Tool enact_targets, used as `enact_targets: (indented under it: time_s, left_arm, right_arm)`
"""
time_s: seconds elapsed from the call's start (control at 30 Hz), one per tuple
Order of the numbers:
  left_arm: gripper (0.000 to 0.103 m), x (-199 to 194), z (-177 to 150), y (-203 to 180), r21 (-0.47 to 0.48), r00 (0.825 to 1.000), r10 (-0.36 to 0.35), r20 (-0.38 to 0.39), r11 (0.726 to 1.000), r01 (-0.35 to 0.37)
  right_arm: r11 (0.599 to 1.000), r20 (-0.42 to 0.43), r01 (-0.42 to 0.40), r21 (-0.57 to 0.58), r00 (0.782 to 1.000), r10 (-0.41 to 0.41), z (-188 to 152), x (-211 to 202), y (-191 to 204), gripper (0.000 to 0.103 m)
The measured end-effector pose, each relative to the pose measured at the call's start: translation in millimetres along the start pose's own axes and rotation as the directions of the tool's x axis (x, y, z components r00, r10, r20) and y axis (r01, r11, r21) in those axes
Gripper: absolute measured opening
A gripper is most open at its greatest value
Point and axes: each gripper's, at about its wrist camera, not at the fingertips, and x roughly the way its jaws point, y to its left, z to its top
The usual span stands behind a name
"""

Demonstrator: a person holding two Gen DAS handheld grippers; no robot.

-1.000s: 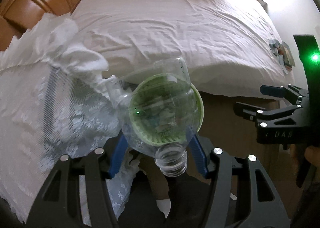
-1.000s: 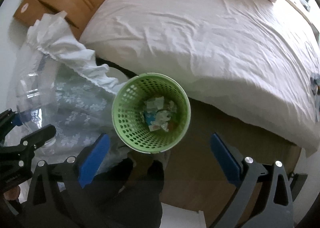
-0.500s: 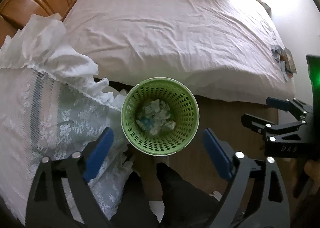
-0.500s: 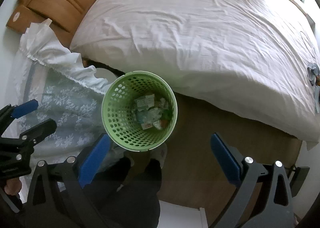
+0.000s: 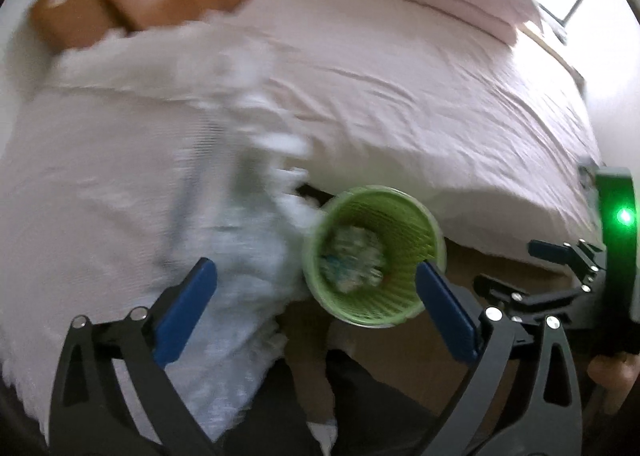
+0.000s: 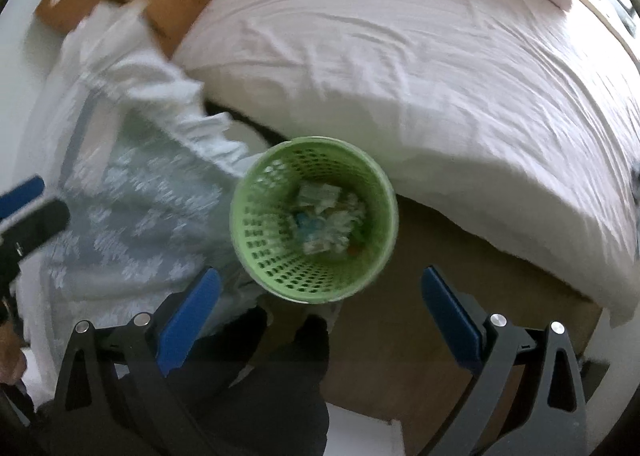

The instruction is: Collect trash

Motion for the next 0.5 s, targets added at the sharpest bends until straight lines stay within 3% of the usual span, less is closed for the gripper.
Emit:
enact_targets:
  time_s: [0.13, 0.27, 0.33, 0.37, 0.43, 0.5]
  left_arm:
    - [0.095, -40, -15, 65, -0.126, 0.987, 0.135, 0.082, 0.984, -0.124]
    - [0.095, -85, -30, 128, -0.265, 0.959, 0.250, 0.136, 0.941, -0.208]
    - [0.095, -111, -39, 159, -0.330, 0.927, 0.334, 0.168, 0.906, -0.267]
    - [0.095, -133, -45, 178, -0.376, 0.897, 0.397, 0.196, 0.875, -0.306]
    - [0.095, -164, -51, 205, -0.445, 0.856, 0.466, 0.224, 0.830, -0.336]
    - [0.095, -193, -54, 229, -0.503, 0.819, 0.524, 0.235, 0.786, -0.359]
  right_arm:
    - [0.990, 0.072, -0.039, -0.137, 0.996, 0.049, 19, -12, 62, 0.100]
    - [0.966, 0.126, -0.054, -0.253, 0.988, 0.089, 34, -28, 120, 0.100]
    - [0.935, 0.169, -0.069, -0.347, 0.976, 0.135, 47, -49, 168, 0.100]
    - [0.921, 0.187, -0.070, -0.383, 0.971, 0.151, 53, -60, 188, 0.100]
    - [0.906, 0.210, -0.067, -0.418, 0.963, 0.168, 60, -73, 210, 0.100]
    - [0.879, 0.272, -0.053, -0.474, 0.941, 0.203, 74, -105, 250, 0.100]
